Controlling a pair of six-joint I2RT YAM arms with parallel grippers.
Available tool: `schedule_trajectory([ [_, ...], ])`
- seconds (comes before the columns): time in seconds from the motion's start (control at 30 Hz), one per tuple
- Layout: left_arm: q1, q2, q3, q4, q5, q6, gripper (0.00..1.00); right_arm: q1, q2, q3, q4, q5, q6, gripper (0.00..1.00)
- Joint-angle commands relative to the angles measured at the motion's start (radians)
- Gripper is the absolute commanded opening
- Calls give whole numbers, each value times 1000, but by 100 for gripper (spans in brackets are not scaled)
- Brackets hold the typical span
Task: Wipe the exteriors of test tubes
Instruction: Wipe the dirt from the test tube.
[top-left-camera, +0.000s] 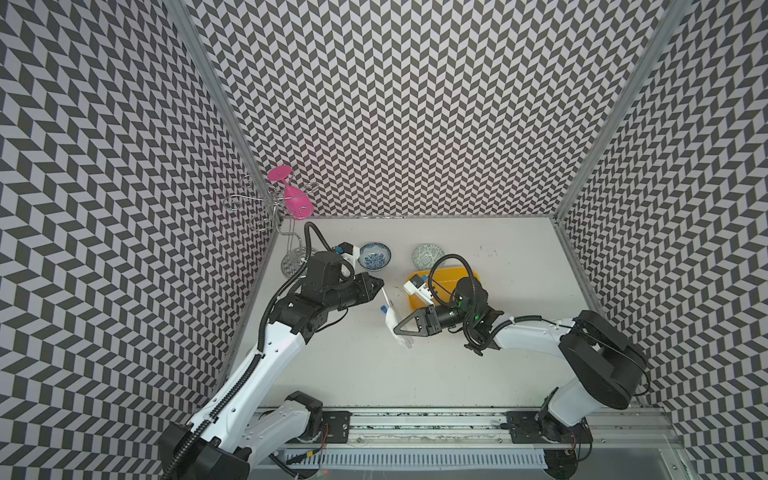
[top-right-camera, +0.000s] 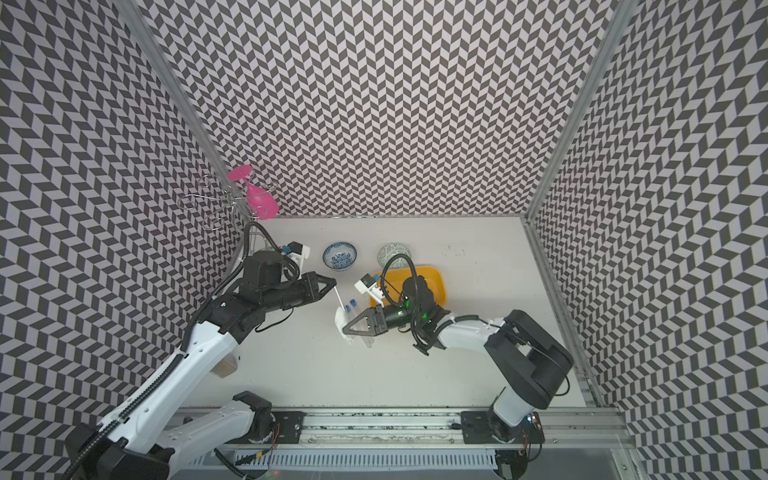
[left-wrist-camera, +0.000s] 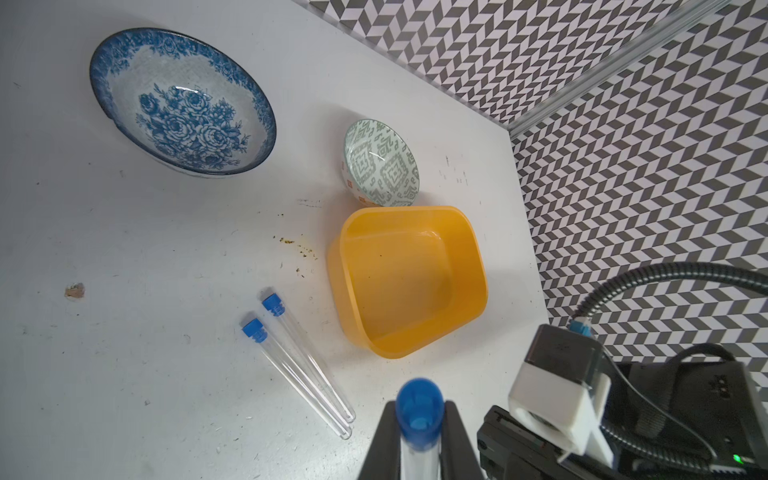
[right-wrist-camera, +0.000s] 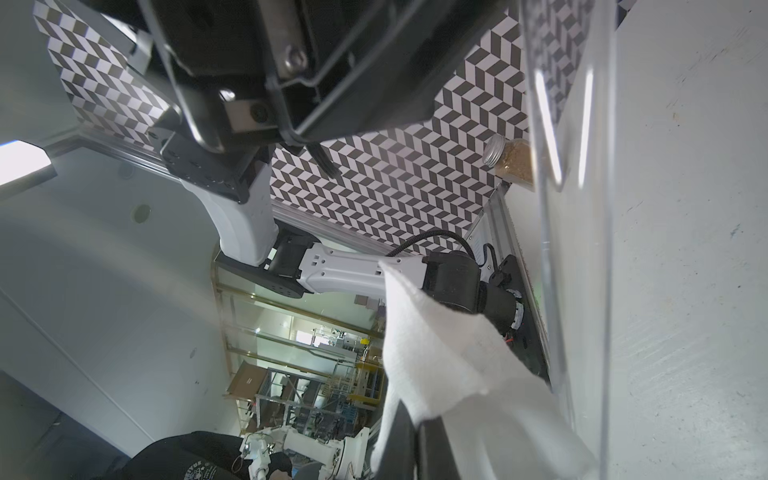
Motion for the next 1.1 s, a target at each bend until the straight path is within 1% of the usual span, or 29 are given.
schedule_trajectory([
  [0.0, 3, -36, 39, 6, 28, 1, 14, -22, 25, 17, 126, -16, 55, 0],
  [0.17, 3, -53, 44, -20, 32, 10, 14, -55, 57, 41, 207, -28, 110, 0],
  [0.33, 4, -56, 45, -55, 12, 37, 14, -62, 59, 88, 185, -42, 106, 0],
  [0.43, 3, -48, 54, -69, -1, 54, 14, -61, 55, 116, 134, -51, 79, 0],
  [0.53, 3, -37, 71, -70, 10, 67, 14, -61, 66, 133, 98, -62, 48, 0],
  [0.6, 3, -32, 81, -62, 28, 70, 14, -62, 91, 142, 126, -78, 65, 0],
  [0.77, 3, -22, 97, -30, 74, 53, 14, -62, 162, 145, 361, -104, 229, 0],
  [0.87, 3, -16, 105, -14, 88, 37, 14, -61, 202, 135, 541, -102, 357, 0],
  [1.07, 3, -8, 108, 1, 79, 31, 14, -60, 271, 92, 935, -83, 649, 0],
])
